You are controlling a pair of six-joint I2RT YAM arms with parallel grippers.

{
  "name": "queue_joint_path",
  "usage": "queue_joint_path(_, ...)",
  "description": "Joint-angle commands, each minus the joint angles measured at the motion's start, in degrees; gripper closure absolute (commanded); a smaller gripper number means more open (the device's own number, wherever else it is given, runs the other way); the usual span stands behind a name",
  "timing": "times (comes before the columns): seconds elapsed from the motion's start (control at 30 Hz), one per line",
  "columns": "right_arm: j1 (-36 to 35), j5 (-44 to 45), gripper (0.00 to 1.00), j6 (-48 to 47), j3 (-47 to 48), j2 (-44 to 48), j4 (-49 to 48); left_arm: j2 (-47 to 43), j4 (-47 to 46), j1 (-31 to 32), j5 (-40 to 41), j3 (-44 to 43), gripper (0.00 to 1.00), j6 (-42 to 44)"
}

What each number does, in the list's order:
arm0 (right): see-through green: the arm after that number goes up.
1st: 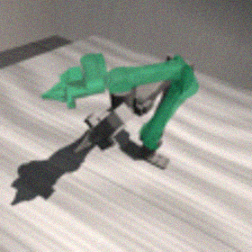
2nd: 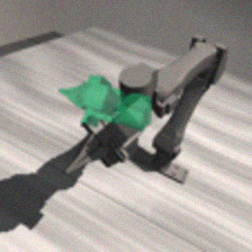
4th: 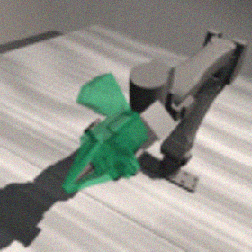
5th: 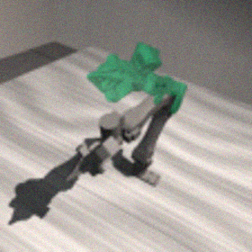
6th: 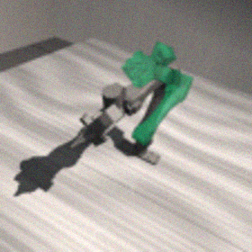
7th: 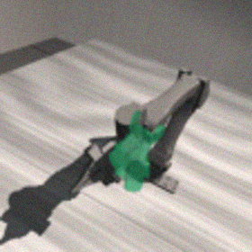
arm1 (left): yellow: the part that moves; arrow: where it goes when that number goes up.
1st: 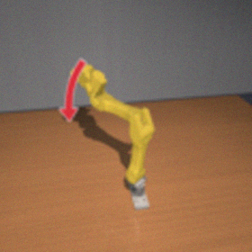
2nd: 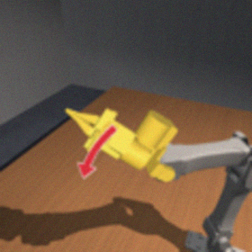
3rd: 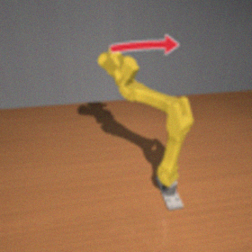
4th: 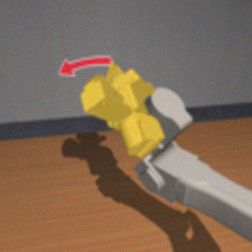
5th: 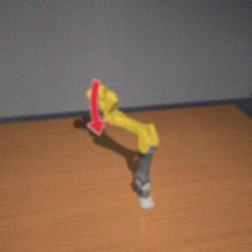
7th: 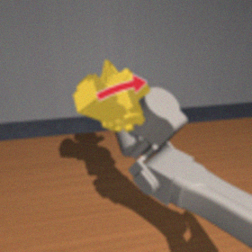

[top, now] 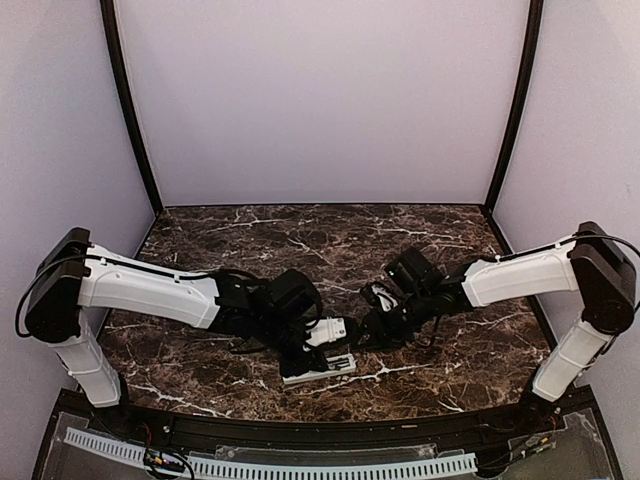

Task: Load the batteries into the remote control
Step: Place the battery in the battery compartment.

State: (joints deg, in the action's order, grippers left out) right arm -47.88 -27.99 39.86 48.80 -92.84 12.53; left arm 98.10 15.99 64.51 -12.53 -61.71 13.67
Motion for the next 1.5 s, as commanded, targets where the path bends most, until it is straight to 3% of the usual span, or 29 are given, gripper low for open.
queue_joint_path(0.0, 0.3, -2.3, 0.59, -1.0, 1.3, -1.2, -1.3, 2.6, 2.8, -0.3, -1.1, -2.4, 1.0, 0.3)
queue_joint_path(0.2, 0.3, -3.1, 0.6, -1.0, 1.3, -1.7, -1.9, 3.4, 1.0, -1.0, 2.2, -2.1, 1.0, 0.1)
queue_joint_path(0.7, 0.4, -5.0, 0.61, -0.9, 1.3, -2.8, -2.4, -0.8, -3.7, -2.5, -2.3, 1.1, 1.0, -1.1)
queue_joint_path(0.93, 0.4, -5.0, 0.63, -0.8, 1.3, -3.4, -2.7, 1.1, -3.5, -2.5, 2.1, 0.7, 1.0, -2.1)
queue_joint_path(1.27, 0.3, -5.0, 0.63, -0.6, 1.1, -3.8, -3.0, 3.2, -2.3, -2.5, -2.5, 0.2, 1.0, -2.6)
queue_joint_path(1.47, 0.3, -5.1, 0.64, -0.3, 1.2, -3.9, -3.2, 4.7, -2.3, -2.5, 0.3, -0.4, 1.0, -3.6)
